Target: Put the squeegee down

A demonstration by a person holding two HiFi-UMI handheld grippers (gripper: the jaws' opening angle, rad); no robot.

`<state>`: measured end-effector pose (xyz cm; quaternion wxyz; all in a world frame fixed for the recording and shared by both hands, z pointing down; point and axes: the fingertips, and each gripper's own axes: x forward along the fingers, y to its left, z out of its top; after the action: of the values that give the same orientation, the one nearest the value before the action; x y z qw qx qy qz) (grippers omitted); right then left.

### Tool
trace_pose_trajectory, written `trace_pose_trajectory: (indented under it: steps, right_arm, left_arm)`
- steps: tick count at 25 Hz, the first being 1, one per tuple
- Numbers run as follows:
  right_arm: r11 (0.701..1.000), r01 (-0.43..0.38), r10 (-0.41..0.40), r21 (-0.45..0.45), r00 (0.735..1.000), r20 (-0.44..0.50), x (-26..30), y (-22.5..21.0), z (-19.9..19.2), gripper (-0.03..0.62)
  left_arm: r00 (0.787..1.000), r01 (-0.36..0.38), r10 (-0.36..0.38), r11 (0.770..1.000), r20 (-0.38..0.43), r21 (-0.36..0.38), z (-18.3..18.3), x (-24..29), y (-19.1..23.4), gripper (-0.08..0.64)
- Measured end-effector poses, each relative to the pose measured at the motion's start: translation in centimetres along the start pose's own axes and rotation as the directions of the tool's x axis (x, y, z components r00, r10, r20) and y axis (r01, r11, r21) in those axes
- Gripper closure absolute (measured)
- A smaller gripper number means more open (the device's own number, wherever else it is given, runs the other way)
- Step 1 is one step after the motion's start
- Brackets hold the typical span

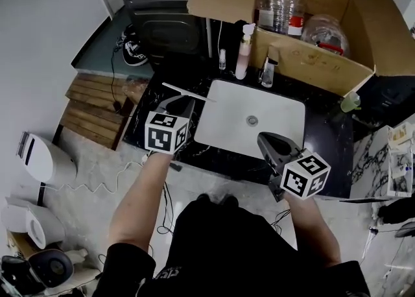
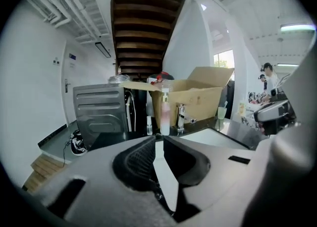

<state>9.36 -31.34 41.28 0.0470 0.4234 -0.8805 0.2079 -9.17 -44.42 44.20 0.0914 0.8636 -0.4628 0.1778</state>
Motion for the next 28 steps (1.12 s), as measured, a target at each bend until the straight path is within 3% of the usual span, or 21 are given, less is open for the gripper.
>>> trace_pose_trajectory:
  steps: [10, 19, 24, 28]
  right_arm:
    - [0.988, 0.153, -0.155, 0.033, 0.986, 0.055, -0.6, -0.8, 1.5, 0.588]
    - [0.938, 0.343, -0.346, 0.047, 0.936, 0.069, -4.0, -0.5, 1.1, 0.588]
    - [0.926, 0.374, -0.377, 0.048, 0.92, 0.107, -6.0, -0.2, 1.4, 0.588]
    - [0.933, 0.359, -0.36, 0.031, 0.919, 0.16, -6.7, -0.3, 2.9, 0.588]
  left_arm:
    - [0.987, 0.117, -0.116, 0.993, 0.115, -0.004, 2.5, -2.5, -2.3, 0.532]
    - [0.953, 0.263, -0.254, 0.964, 0.165, -0.035, 2.0, -3.4, -4.0, 0.543]
    - [0.934, 0.316, -0.301, 0.947, 0.19, -0.054, 2.3, -4.6, -6.7, 0.549]
    - [0.919, 0.347, -0.339, 0.938, 0.202, -0.001, 3.6, -5.0, -9.1, 0.549]
